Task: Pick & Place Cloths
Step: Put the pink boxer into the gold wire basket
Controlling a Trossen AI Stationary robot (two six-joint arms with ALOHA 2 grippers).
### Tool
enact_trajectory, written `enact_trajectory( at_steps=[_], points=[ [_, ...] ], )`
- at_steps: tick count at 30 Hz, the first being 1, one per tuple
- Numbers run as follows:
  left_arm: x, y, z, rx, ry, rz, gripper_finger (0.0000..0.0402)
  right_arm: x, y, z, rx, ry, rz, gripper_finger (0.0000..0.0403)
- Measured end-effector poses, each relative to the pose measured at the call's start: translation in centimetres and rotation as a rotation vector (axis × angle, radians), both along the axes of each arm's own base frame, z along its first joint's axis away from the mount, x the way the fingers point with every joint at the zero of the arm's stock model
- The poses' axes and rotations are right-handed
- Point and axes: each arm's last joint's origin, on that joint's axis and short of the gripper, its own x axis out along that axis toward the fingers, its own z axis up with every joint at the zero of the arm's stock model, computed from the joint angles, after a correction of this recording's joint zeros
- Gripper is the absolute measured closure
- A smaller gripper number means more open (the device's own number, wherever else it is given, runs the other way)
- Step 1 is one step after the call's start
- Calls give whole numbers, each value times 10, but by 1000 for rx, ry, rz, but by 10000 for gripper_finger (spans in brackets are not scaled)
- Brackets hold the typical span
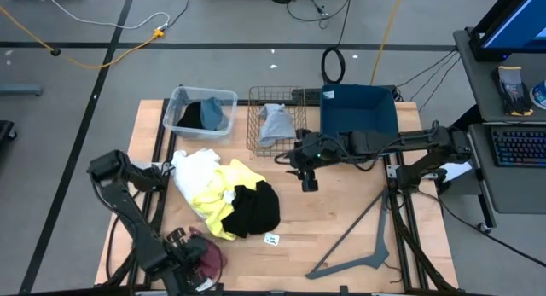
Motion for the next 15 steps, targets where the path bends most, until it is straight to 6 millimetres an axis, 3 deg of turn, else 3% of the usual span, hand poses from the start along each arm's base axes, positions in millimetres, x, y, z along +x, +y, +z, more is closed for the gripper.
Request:
enact_trajectory(
  at_steps=[5, 15],
  points=[
    [-7, 7, 24, -13, -118, -4, 397, -1, 13, -16, 8, 22, 33, 207],
    [-8, 22, 52, 27, -312, -32, 397, -7, 36, -81, -2, -35, 119, 207]
  ],
)
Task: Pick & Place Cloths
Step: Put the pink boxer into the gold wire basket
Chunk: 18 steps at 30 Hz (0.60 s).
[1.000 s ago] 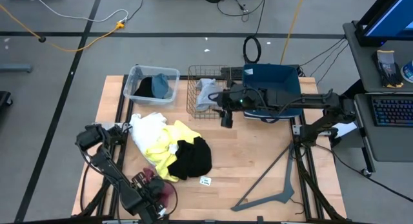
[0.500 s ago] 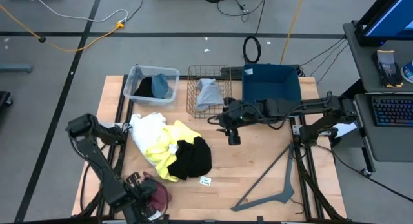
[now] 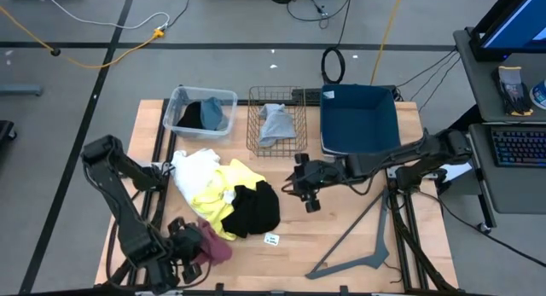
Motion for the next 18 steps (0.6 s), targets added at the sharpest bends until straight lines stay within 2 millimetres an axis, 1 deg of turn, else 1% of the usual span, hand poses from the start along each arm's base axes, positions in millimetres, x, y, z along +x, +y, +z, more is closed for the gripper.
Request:
enact_trajectory(
  at_steps=[3, 6, 11, 16, 18],
  points=[
    [2, 5, 6, 22, -47, -1, 397, -1, 8, -11, -9, -111, 44, 206],
    [6, 11, 11, 57, -97, -2, 398, -1, 17, -15, -20, -250, 91, 207],
    [14, 24, 22, 117, -182, 0, 397, -4, 31, -10, -35, -439, 158, 206],
    [29, 35, 30, 201, -256, -37, 397, -7, 47, -3, -11, -520, 291, 206],
    [37, 40, 31, 244, -273, -51, 397, -8, 52, 0, 5, -555, 317, 206]
  ],
)
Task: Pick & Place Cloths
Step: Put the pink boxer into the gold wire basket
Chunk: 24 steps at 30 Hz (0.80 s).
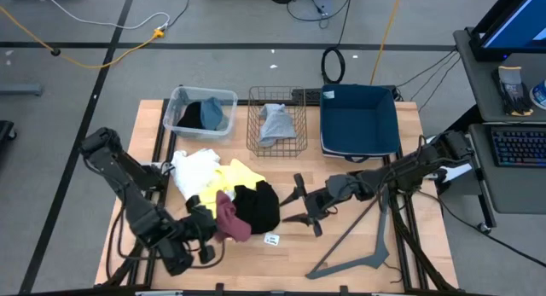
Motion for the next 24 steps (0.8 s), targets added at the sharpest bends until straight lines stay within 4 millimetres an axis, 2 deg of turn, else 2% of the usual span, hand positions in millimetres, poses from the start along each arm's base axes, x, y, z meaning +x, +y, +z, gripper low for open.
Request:
enact_trajectory(
  at_steps=[6, 10, 17, 24],
  points=[
    [24, 15, 5, 122, -44, -43, 398, -3, 11, 12, 54, -108, 28, 193],
    [38, 23, 9, 208, -77, -80, 398, -3, 10, 15, 97, -134, 15, 182],
    [59, 40, 18, 368, -138, -61, 398, -2, 7, 18, 107, -168, -116, 168],
    [76, 59, 24, 410, -167, -22, 398, -2, 6, 26, 111, -248, -132, 167]
  ],
)
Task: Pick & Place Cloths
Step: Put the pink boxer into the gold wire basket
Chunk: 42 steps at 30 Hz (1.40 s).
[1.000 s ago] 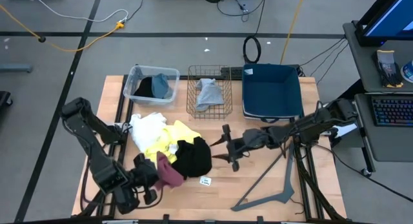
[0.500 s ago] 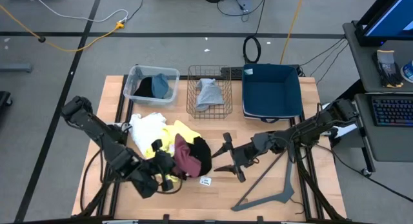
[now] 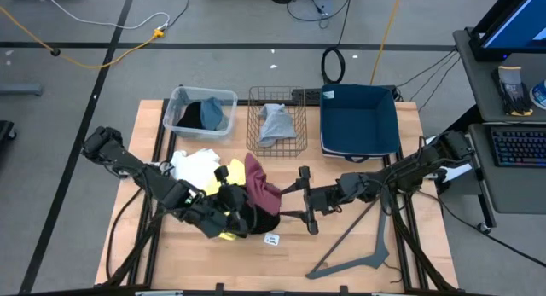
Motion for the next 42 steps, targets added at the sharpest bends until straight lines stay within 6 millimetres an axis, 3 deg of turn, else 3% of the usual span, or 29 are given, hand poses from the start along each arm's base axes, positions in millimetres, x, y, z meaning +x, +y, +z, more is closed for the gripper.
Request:
enact_trajectory(
  at_steps=[11, 25, 30, 35, 42],
  points=[
    [16, 22, 2, -18, -45, 78, 398, 1, -5, 2, 14, -14, -85, 165],
    [49, 22, -3, -38, -112, -79, 398, 3, -11, 3, 21, -28, -107, 165],
    [55, 20, -8, -43, -114, -121, 398, 4, -19, 2, 65, -9, -215, 168],
    [56, 19, -10, -40, -100, -128, 398, 6, -24, -1, 79, 20, -249, 209],
    [56, 19, -10, -42, -95, -134, 396, 6, -24, -1, 74, 22, -252, 329]
  ],
)
